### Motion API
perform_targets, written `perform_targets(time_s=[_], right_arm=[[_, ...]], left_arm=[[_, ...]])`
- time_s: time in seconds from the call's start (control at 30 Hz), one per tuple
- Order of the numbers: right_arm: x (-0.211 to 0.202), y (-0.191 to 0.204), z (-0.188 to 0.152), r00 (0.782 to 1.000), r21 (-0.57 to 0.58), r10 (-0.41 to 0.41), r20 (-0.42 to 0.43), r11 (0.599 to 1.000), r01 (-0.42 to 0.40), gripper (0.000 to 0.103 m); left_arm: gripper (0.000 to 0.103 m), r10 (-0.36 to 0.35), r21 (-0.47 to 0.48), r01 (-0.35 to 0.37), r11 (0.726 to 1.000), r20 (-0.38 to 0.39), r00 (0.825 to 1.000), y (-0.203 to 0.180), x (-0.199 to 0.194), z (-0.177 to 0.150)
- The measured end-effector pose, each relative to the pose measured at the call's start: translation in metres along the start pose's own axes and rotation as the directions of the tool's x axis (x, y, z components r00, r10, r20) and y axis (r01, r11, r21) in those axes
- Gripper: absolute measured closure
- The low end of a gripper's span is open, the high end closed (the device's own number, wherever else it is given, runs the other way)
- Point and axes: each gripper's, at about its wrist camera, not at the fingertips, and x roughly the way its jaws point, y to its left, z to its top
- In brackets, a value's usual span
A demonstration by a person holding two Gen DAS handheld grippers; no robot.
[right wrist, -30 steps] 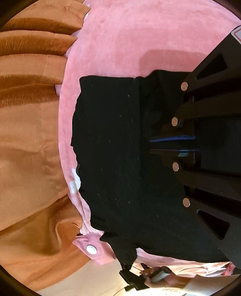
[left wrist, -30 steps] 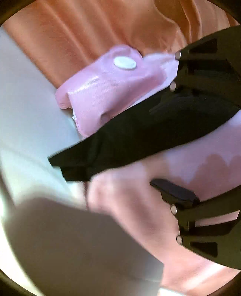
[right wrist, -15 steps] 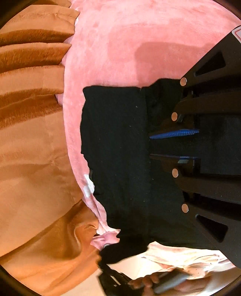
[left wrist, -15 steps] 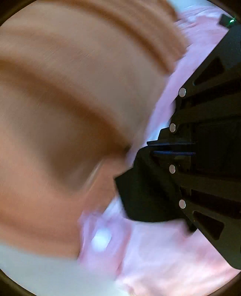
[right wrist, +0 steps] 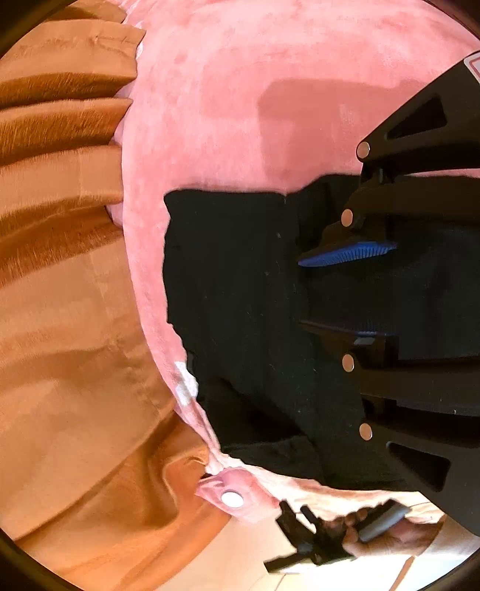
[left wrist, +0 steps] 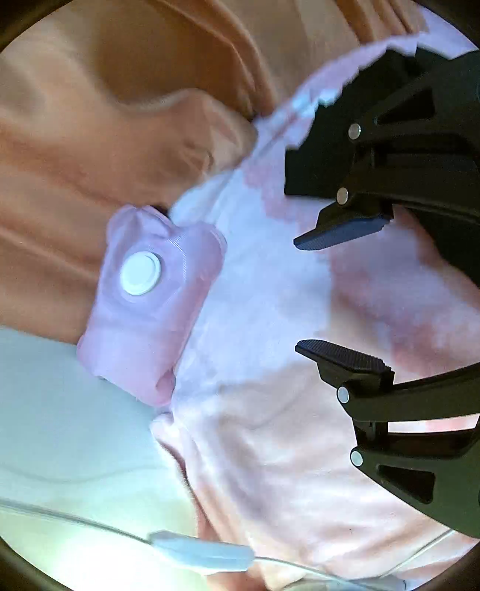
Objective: Fold small clothes
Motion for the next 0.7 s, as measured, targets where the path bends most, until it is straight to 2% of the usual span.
perform_targets(time_s=[0.07, 0.1, 0.13, 0.23, 0.33, 0.37, 0.4, 0.43, 0.47, 0.5, 0.53, 0.57, 0.6, 0.67, 0.7], right_arm=[[0.006, 0.006, -0.003, 1.000, -0.019, -0.004, -0.014, 1.000, 0.004, 0.072], [0.009, 0.010, -0.005, 1.000, -0.029, -0.007, -0.021, 1.000, 0.006, 0.072], [0.011, 0.013, -0.007, 1.000, -0.037, -0.008, -0.027, 0.999, 0.007, 0.072], [0.012, 0.020, -0.010, 0.999, -0.062, -0.018, -0.032, 0.998, 0.016, 0.072], [0.007, 0.020, -0.009, 0.999, -0.078, -0.036, -0.010, 0.996, 0.035, 0.072], [0.006, 0.019, -0.009, 0.999, -0.076, -0.039, -0.005, 0.996, 0.038, 0.071], [0.004, 0.017, -0.008, 0.999, -0.068, -0.036, 0.000, 0.997, 0.036, 0.070], [0.002, 0.015, -0.007, 0.999, -0.058, -0.032, 0.002, 0.998, 0.032, 0.070], [0.000, 0.011, -0.006, 1.000, -0.047, -0.028, 0.005, 0.998, 0.028, 0.070], [-0.001, 0.010, -0.005, 1.000, -0.042, -0.027, 0.008, 0.999, 0.027, 0.070], [-0.003, 0.008, -0.003, 1.000, -0.037, -0.026, 0.011, 0.999, 0.026, 0.070], [-0.005, 0.006, -0.002, 1.000, -0.031, -0.023, 0.014, 0.999, 0.024, 0.070], [-0.007, 0.004, 0.000, 1.000, -0.024, -0.019, 0.018, 1.000, 0.019, 0.070], [-0.013, 0.000, 0.003, 1.000, -0.012, -0.011, 0.025, 1.000, 0.012, 0.070], [-0.014, -0.001, 0.005, 1.000, -0.009, -0.009, 0.030, 1.000, 0.010, 0.070]], left_arm=[[0.044, -0.065, -0.015, 0.065, 0.998, -0.022, 0.998, -0.003, -0.001, -0.005], [0.041, -0.135, -0.019, 0.134, 0.991, -0.053, 0.989, -0.012, -0.003, -0.014], [0.041, -0.161, -0.018, 0.160, 0.987, -0.077, 0.984, -0.022, -0.001, -0.022], [0.038, -0.275, 0.037, 0.285, 0.958, -0.162, 0.948, -0.071, 0.000, -0.056], [0.036, -0.332, 0.106, 0.364, 0.925, -0.237, 0.913, -0.123, -0.002, -0.089], [0.035, -0.337, 0.115, 0.374, 0.920, -0.253, 0.907, -0.137, 0.003, -0.093], [0.030, -0.340, 0.109, 0.377, 0.920, -0.256, 0.905, -0.145, 0.008, -0.095], [0.025, -0.328, 0.081, 0.358, 0.930, -0.256, 0.909, -0.152, 0.016, -0.094], [0.021, -0.308, 0.037, 0.328, 0.944, -0.256, 0.916, -0.152, 0.024, -0.095], [0.021, -0.313, -0.049, 0.312, 0.949, -0.264, 0.912, -0.151, 0.038, -0.092], [0.023, -0.325, -0.104, 0.308, 0.946, -0.277, 0.904, -0.148, 0.043, -0.093], [0.047, -0.328, -0.142, 0.299, 0.944, -0.278, 0.903, -0.146, 0.048, -0.093], [0.077, -0.331, -0.150, 0.299, 0.942, -0.273, 0.903, -0.148, 0.052, -0.090], [0.097, -0.360, -0.085, 0.351, 0.933, -0.297, 0.885, -0.173, 0.052, -0.087], [0.096, -0.376, -0.036, 0.383, 0.923, -0.289, 0.880, -0.190, 0.043, -0.087]])
